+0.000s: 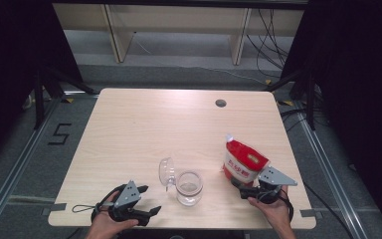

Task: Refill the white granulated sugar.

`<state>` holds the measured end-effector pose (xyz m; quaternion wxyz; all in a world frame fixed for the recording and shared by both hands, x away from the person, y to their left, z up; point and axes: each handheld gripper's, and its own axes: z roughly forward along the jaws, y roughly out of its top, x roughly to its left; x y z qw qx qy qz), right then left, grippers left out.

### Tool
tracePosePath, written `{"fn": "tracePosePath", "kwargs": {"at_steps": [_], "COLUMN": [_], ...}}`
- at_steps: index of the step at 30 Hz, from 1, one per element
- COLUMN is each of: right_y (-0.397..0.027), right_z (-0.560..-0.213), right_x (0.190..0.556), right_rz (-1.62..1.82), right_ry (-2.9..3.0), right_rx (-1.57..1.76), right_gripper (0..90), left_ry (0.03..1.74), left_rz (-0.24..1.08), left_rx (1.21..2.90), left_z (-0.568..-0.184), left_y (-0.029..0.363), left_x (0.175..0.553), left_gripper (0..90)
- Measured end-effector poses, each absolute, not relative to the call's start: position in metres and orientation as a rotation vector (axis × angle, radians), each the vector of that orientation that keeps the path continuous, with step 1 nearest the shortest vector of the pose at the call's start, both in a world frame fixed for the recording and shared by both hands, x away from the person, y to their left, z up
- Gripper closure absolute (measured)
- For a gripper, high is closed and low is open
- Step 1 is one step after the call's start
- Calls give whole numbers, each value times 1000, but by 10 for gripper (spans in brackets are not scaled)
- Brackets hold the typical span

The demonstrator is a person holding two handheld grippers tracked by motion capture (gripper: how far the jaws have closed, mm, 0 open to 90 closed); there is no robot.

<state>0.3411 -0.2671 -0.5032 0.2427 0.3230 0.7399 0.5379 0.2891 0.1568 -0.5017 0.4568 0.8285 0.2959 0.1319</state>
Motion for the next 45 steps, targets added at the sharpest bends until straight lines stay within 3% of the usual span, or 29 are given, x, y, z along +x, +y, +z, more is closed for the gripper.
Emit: {"fn": "tracePosePath", "kwargs": {"at_steps": [11, 24, 45], "right_y": [-269, -265, -264], "right_z": [-507, -515, -516], "right_x": [346, 351, 356], "right_rz": [1458, 1459, 1512], "right_ry": [1990, 1968, 1922], "right_rx": [905, 885, 865], "right_gripper": [163, 224, 252], "left_ry": [728, 738, 747], "left_rz": [326, 306, 304], "left_rx": [2053, 2062, 2055], "left_z": [-502, -501, -502], "left_y": [157, 157, 157], "left_x": [289, 290, 294], "left_gripper": [205, 205, 203]}}
